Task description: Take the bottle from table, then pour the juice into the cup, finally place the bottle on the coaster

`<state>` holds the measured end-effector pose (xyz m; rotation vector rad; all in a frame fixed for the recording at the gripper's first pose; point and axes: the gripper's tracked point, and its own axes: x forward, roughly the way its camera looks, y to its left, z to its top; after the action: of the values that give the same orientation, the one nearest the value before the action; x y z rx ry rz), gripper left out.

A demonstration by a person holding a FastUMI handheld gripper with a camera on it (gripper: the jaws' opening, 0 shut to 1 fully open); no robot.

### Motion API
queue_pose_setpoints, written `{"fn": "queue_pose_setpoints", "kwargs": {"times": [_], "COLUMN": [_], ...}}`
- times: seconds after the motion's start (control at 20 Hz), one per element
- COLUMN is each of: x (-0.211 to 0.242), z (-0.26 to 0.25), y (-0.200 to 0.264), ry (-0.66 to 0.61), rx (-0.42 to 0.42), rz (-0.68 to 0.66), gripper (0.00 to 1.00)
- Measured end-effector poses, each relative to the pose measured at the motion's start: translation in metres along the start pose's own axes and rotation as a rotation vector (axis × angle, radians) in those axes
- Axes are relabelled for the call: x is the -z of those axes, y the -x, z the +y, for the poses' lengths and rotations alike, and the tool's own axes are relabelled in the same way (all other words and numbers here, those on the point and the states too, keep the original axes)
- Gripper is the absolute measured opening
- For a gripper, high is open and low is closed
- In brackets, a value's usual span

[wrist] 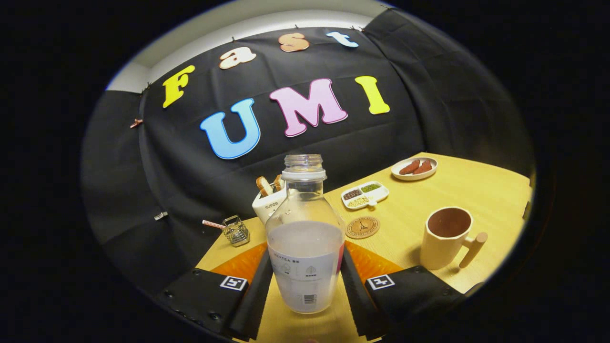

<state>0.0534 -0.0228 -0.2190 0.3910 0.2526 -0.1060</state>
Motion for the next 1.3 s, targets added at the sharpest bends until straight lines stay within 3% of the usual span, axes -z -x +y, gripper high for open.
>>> {"fn": "queue_pose_setpoints", "kwargs": {"times": [0.75,1.3], "x": [-0.034,-0.019], "z": [-0.05,-0.064], "y": [-0.015,-0.016], "ry": [-0.676,-0.994], "rx": [-0.031,-0.034], "rz": [0.015,0.047], "gripper": [0.76,0.75]}}
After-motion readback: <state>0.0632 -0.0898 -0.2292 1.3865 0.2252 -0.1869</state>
